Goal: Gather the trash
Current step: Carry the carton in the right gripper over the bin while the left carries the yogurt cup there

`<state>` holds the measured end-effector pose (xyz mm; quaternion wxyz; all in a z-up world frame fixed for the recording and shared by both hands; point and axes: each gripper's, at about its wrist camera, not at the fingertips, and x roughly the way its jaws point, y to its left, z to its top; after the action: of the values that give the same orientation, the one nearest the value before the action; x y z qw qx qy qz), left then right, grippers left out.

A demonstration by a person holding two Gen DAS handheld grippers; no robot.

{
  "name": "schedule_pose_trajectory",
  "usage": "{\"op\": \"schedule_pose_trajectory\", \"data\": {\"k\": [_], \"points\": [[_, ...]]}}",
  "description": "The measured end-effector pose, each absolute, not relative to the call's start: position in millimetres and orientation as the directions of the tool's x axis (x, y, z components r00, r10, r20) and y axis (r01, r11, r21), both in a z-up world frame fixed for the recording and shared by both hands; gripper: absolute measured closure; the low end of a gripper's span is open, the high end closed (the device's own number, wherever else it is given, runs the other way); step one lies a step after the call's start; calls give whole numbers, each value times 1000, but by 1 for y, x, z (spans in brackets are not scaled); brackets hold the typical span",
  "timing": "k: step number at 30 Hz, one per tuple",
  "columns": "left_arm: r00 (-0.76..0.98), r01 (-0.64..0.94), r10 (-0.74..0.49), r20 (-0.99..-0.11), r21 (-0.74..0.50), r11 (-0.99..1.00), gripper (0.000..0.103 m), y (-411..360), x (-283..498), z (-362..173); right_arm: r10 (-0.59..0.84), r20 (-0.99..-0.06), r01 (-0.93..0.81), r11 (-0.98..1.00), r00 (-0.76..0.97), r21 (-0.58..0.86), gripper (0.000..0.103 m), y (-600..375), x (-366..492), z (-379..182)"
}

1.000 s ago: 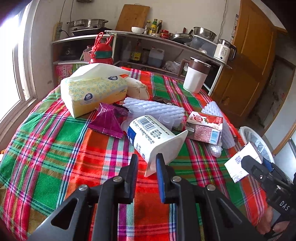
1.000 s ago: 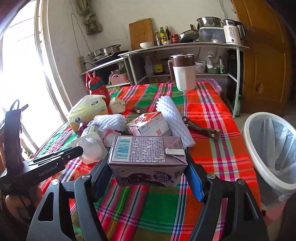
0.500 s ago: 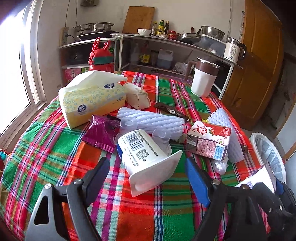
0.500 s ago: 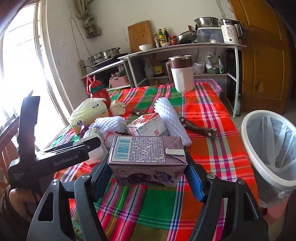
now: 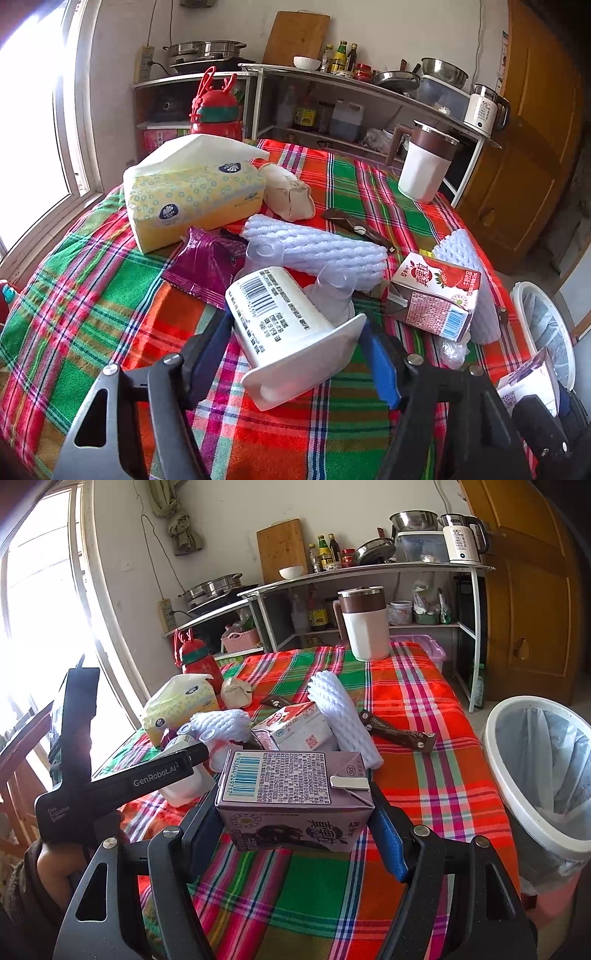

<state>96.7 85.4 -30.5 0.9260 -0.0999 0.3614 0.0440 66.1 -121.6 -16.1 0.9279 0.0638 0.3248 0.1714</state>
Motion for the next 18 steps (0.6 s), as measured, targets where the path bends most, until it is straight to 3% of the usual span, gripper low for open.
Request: {"op": "schedule_pose_trajectory", "data": {"k": [18], "points": [[815, 73, -140, -563, -140, 988, 33, 37, 57, 30, 279, -514, -180, 955, 812, 234, 31, -173, 52, 12]]}}
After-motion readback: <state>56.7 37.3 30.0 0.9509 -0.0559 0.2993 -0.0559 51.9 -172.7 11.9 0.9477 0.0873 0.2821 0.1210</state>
